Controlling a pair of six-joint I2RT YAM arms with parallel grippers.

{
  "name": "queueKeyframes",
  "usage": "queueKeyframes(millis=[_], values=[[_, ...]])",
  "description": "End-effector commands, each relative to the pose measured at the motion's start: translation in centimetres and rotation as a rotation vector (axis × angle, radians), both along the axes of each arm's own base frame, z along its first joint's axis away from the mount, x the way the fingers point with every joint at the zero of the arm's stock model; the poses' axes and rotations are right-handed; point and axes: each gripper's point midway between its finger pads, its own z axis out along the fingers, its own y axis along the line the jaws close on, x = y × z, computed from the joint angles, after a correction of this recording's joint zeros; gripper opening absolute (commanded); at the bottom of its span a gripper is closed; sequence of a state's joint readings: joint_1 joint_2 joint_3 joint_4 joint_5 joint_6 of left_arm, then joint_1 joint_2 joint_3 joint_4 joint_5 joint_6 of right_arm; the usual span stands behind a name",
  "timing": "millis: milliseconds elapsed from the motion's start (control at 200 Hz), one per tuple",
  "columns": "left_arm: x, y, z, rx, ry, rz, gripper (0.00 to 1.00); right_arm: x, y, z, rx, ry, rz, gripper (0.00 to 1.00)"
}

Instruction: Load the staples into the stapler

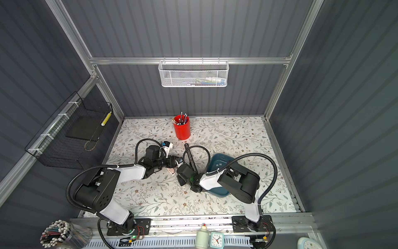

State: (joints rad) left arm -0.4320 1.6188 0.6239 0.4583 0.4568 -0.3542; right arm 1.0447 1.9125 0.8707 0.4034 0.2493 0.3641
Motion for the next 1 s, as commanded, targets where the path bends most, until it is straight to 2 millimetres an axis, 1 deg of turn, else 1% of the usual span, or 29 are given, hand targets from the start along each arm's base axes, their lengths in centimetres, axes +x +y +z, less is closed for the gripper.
queueKeyframes(millis=[0, 80, 160, 260, 290, 375, 440, 505, 635, 735, 840, 920, 995], values=[[-1.8, -1.2, 0.4, -0.040, -0.034, -0.088, 0.57, -0.2, -0.8, -1.2, -0.004, 0.037, -0.009, 0.34], [-2.5, -1.2, 0.1, -0.056, -0.023, -0.092, 0.58, -0.1, -1.0, -1.1, 0.004, 0.042, -0.012, 0.34], [-3.0, -1.0, -0.2, -0.060, -0.016, -0.093, 0.62, -0.2, -1.0, -1.0, 0.014, 0.041, -0.011, 0.35], [-2.8, -0.5, -0.6, -0.028, -0.006, -0.062, 0.70, -0.2, -0.9, -0.6, 0.025, 0.038, -0.009, 0.36], [-2.6, -0.4, -0.5, -0.020, -0.003, -0.053, 0.71, -0.2, -0.9, -0.3, 0.028, 0.035, -0.009, 0.37], [-1.9, -0.6, 0.3, -0.027, -0.020, -0.043, 0.73, -0.1, -1.1, 0.7, 0.041, 0.017, -0.013, 0.39], [-1.5, -0.7, 1.1, -0.033, -0.035, -0.040, 0.74, -0.1, -1.5, 1.5, 0.049, 0.002, -0.022, 0.44], [-1.1, -0.9, 2.0, -0.041, -0.048, -0.036, 0.79, -0.1, -1.7, 2.3, 0.058, -0.011, -0.025, 0.48], [-0.4, -0.7, 3.6, -0.044, -0.091, -0.010, 0.84, -0.2, -2.0, 3.6, 0.076, -0.029, -0.025, 0.48], [-0.3, -0.8, 3.7, -0.040, -0.095, -0.018, 0.84, -0.2, -2.0, 4.1, 0.082, -0.036, -0.022, 0.45], [-0.3, -1.1, 3.1, -0.041, -0.085, -0.031, 0.83, -0.3, -1.7, 4.2, 0.091, -0.029, -0.014, 0.41], [-0.2, -1.2, 2.9, -0.042, -0.088, -0.037, 0.82, -0.4, -1.5, 3.8, 0.097, -0.011, -0.014, 0.42], [0.0, -1.0, 3.0, -0.032, -0.096, -0.028, 0.83, -0.5, -1.4, 2.9, 0.100, 0.005, -0.021, 0.43]])
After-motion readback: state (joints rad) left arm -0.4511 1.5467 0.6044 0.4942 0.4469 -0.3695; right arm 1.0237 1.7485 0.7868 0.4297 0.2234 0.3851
